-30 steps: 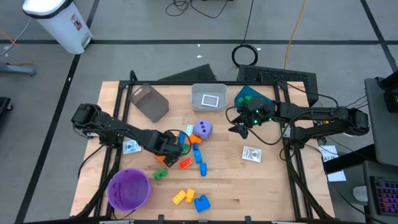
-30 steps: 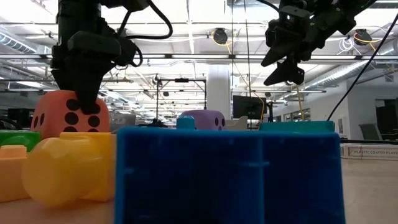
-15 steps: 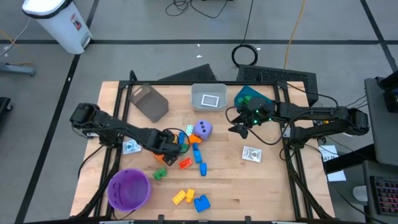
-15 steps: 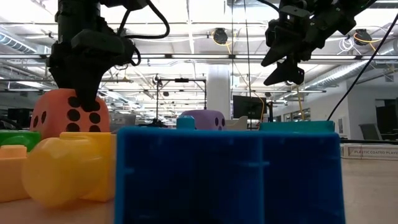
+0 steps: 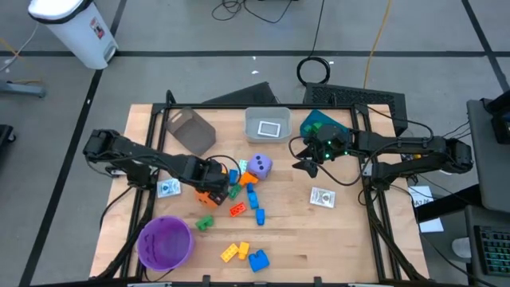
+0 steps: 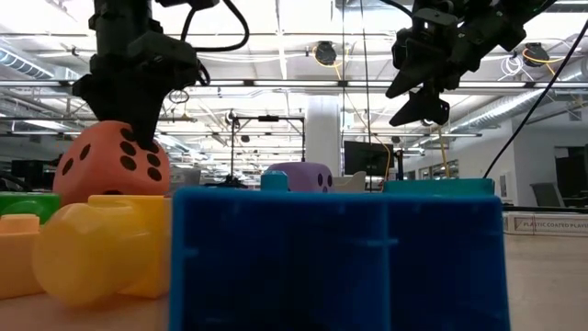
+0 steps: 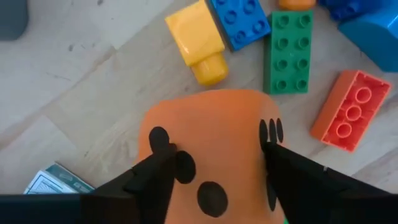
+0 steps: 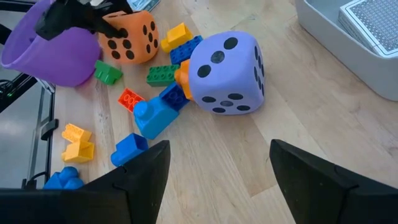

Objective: Pick & Place Toys
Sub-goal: Put the orange dice into the black bin

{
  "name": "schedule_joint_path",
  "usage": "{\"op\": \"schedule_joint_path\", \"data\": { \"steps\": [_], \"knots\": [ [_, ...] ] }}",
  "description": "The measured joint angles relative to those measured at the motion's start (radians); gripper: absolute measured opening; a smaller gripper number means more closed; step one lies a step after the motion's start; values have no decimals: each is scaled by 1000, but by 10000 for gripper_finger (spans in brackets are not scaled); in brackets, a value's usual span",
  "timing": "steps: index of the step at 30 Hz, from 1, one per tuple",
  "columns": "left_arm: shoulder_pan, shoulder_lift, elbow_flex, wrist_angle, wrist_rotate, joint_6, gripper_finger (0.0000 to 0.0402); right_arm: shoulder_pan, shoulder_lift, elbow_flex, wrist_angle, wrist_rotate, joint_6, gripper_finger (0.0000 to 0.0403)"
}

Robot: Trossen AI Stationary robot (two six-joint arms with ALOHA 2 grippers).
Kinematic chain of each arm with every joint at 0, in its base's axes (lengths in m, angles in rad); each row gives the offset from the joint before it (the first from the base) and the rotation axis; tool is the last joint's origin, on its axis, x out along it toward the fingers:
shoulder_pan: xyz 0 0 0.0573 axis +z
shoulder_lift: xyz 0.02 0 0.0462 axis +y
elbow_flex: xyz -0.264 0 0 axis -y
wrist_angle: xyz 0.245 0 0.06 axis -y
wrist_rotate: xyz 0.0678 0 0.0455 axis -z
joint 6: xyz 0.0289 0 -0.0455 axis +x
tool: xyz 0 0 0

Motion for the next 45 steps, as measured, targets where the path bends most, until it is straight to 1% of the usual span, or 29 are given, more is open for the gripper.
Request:
{"op": "schedule_joint_path", "data": {
  "steps": [4,8,12,16,22,26,32,36,41,45],
  "knots": [
    [6,-2,2,1,26,26,185,0,0,0,0,0,0,267],
    [7,-3,3,1,27,29,147,0,0,0,0,0,0,267],
    [8,-4,4,1,26,9,120,0,0,0,0,1,0,267],
    [8,-4,4,6,23,-6,103,0,0,0,0,1,0,267],
    [8,-8,8,48,23,-14,97,0,0,0,0,1,3,267],
    [21,-13,37,58,32,-7,96,0,0,0,0,1,3,267],
    [67,-48,84,42,-23,28,96,0,0,0,3,1,3,267],
    [124,-91,107,14,-51,58,96,0,0,0,3,1,10,267],
    [221,-163,126,-37,-138,72,96,0,0,0,3,1,14,267],
    [317,-237,128,-26,-196,97,96,0,0,0,3,1,22,267]
  ]
}}
